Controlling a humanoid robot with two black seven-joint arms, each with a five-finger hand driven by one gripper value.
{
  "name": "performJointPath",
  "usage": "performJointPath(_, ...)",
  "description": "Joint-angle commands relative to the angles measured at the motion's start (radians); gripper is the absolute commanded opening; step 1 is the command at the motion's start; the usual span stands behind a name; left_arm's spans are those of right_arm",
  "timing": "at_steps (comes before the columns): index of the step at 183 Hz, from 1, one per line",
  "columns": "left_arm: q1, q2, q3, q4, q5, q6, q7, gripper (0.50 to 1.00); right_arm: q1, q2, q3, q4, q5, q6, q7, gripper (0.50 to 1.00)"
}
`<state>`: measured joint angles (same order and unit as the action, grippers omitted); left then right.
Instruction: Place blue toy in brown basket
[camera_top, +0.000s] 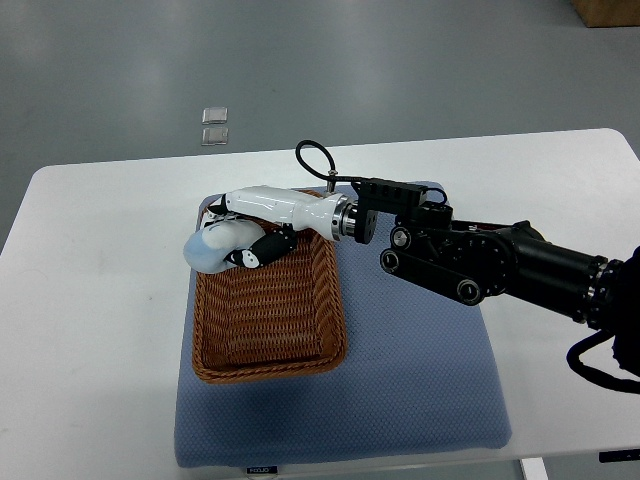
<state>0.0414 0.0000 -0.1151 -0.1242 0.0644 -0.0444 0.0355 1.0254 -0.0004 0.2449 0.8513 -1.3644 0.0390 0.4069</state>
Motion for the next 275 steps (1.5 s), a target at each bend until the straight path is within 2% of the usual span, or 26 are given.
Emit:
performJointPath(1,0.0,0.0,0.0,0.0,0.0,0.0,0.0,1.0,-0.007,0.0,-0.042,-0.02,-0.002,-0.007,-0.005,0.5)
performJointPath(20,0.0,0.0,0.0,0.0,0.0,0.001,0.001,1.0,-0.028,0.0,-0.044,-0.038,0.01,-0.013,-0.003,0.509)
performJointPath(21,0.0,0.0,0.0,0.0,0.0,0.0,0.0,1.0,-0.033,0.0,-0.039,-0.038,0.013,-0.014,-0.003,0.563)
performJointPath(22,0.0,0.0,0.0,0.0,0.0,0.0,0.0,1.0,-0.033,0.0,-0.039,-0.038,0.013,-0.014,-0.003,0.564)
performJointPath(23,0.0,0.0,0.0,0.0,0.0,0.0,0.0,1.0,-0.041,0.0,-0.038,-0.038,0.016,-0.018,-0.002,0.614)
performJointPath(24,0.0,0.0,0.0,0.0,0.0,0.0,0.0,1.0,-0.041,0.0,-0.038,-0.038,0.016,-0.018,-0.002,0.615)
performJointPath(26,0.0,0.0,0.0,0.0,-0.002,0.0,0.0,1.0,-0.051,0.0,-0.033,-0.038,0.018,-0.024,0.001,0.725)
performJointPath(27,0.0,0.0,0.0,0.0,-0.002,0.0,0.0,1.0,-0.051,0.0,-0.033,-0.038,0.018,-0.024,0.001,0.725)
performJointPath(28,0.0,0.0,0.0,0.0,0.0,0.0,0.0,1.0,-0.057,0.0,-0.032,-0.038,0.019,-0.028,0.003,0.766)
performJointPath(29,0.0,0.0,0.0,0.0,0.0,0.0,0.0,1.0,-0.057,0.0,-0.032,-0.038,0.019,-0.028,0.003,0.766)
performJointPath(30,0.0,0.0,0.0,0.0,0.0,0.0,0.0,1.0,-0.064,0.0,-0.029,-0.038,0.021,-0.031,0.003,0.796)
performJointPath(36,0.0,0.0,0.0,0.0,0.0,0.0,0.0,1.0,-0.079,0.0,-0.018,-0.038,0.027,-0.047,0.003,0.848)
performJointPath(47,0.0,0.0,0.0,0.0,0.0,0.0,0.001,1.0,-0.097,0.0,-0.003,-0.037,0.028,-0.074,0.004,0.872)
performJointPath(52,0.0,0.0,0.0,0.0,0.0,0.001,0.0,1.0,-0.103,0.0,0.004,-0.037,0.028,-0.09,0.004,0.907)
performJointPath(82,0.0,0.0,0.0,0.0,0.0,0.0,0.0,1.0,-0.103,0.0,0.027,-0.037,0.047,-0.14,0.001,0.913)
performJointPath(115,0.0,0.0,0.0,0.0,0.0,0.0,0.0,1.0,-0.096,0.0,0.071,-0.037,0.091,-0.103,-0.013,0.915)
performJointPath(131,0.0,0.0,0.0,0.0,0.0,0.0,0.0,1.0,-0.096,-0.024,0.117,-0.035,0.156,-0.031,-0.053,0.915)
performJointPath(166,0.0,0.0,0.0,0.0,0.0,0.0,0.0,1.0,-0.096,-0.104,0.27,-0.034,0.366,0.245,-0.184,0.915)
performJointPath(180,0.0,0.0,0.0,0.0,-0.002,0.0,0.0,1.0,-0.1,-0.136,0.3,-0.04,0.45,0.294,-0.243,0.915)
performJointPath(198,0.0,0.0,0.0,0.0,0.0,0.0,0.0,1.0,-0.108,-0.173,0.329,-0.055,0.611,0.305,-0.303,0.913)
performJointPath(208,0.0,0.0,0.0,0.0,0.0,0.0,0.0,1.0,-0.117,-0.194,0.335,-0.071,0.717,0.309,-0.313,0.915)
performJointPath(244,0.0,0.0,0.0,0.0,0.0,0.0,0.0,1.0,-0.176,-0.233,0.335,-0.135,1.073,0.295,-0.341,0.915)
performJointPath(275,0.0,0.0,0.0,0.0,0.0,0.0,0.0,1.0,-0.223,-0.239,0.35,-0.158,1.159,0.265,-0.329,0.917)
